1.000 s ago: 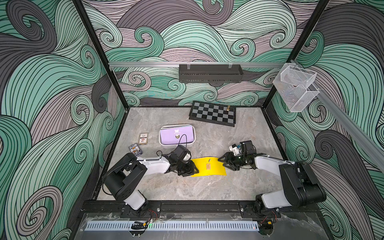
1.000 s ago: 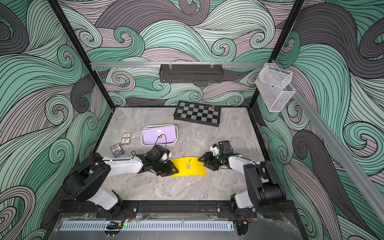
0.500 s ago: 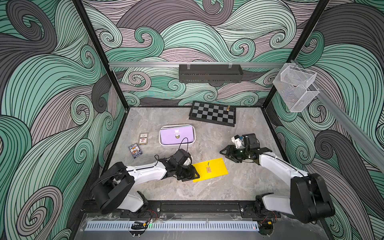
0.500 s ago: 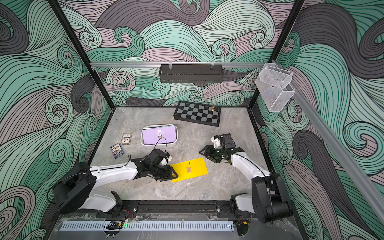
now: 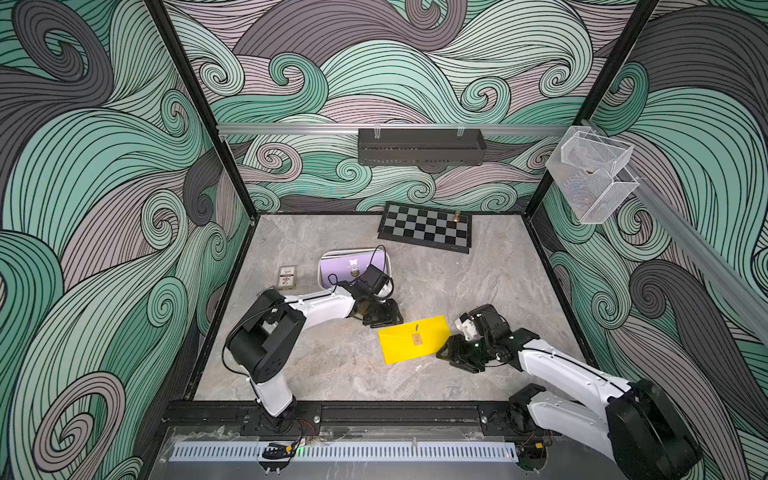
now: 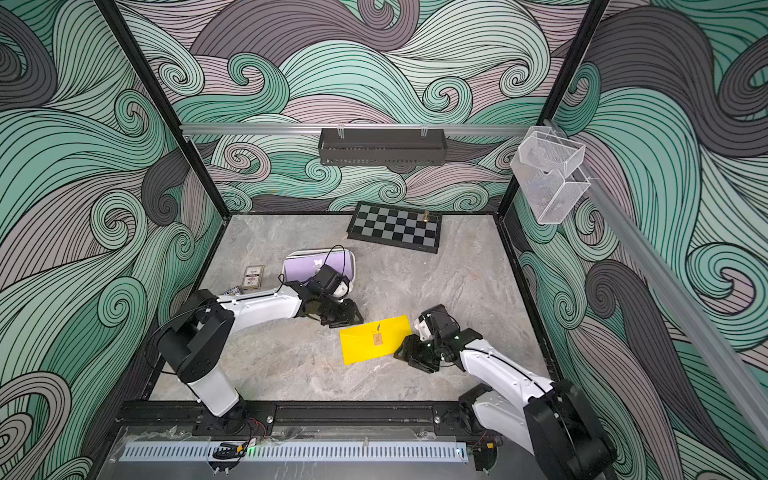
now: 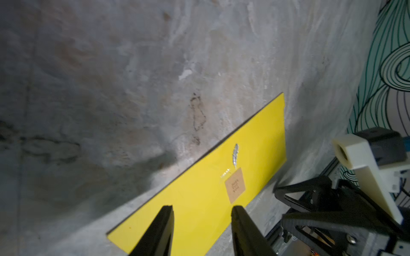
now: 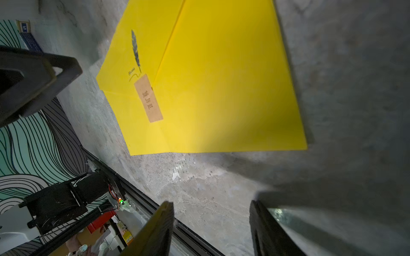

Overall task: Put the sealed envelopes into the storage box
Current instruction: Adjust the envelope at the center of the board.

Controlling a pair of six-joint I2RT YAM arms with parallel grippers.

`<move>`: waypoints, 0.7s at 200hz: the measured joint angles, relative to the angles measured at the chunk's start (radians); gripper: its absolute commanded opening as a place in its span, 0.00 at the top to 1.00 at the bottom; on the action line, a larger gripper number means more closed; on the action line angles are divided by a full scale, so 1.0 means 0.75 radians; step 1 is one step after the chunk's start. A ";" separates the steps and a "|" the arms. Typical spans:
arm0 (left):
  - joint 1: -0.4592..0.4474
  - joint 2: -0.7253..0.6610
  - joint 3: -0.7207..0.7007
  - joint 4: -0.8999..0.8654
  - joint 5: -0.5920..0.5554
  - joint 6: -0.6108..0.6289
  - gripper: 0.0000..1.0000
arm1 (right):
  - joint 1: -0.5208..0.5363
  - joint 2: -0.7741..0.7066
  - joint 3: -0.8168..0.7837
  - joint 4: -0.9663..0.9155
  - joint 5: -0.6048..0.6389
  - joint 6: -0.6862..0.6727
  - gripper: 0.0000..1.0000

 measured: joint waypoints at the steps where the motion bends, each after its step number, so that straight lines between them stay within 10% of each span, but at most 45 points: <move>1: 0.001 0.002 0.000 -0.001 -0.001 0.001 0.53 | 0.001 0.001 0.000 0.001 -0.001 0.002 0.41; 140: -0.155 -0.140 -0.373 0.341 0.228 -0.188 0.49 | -0.151 0.527 0.361 0.222 0.033 -0.071 0.39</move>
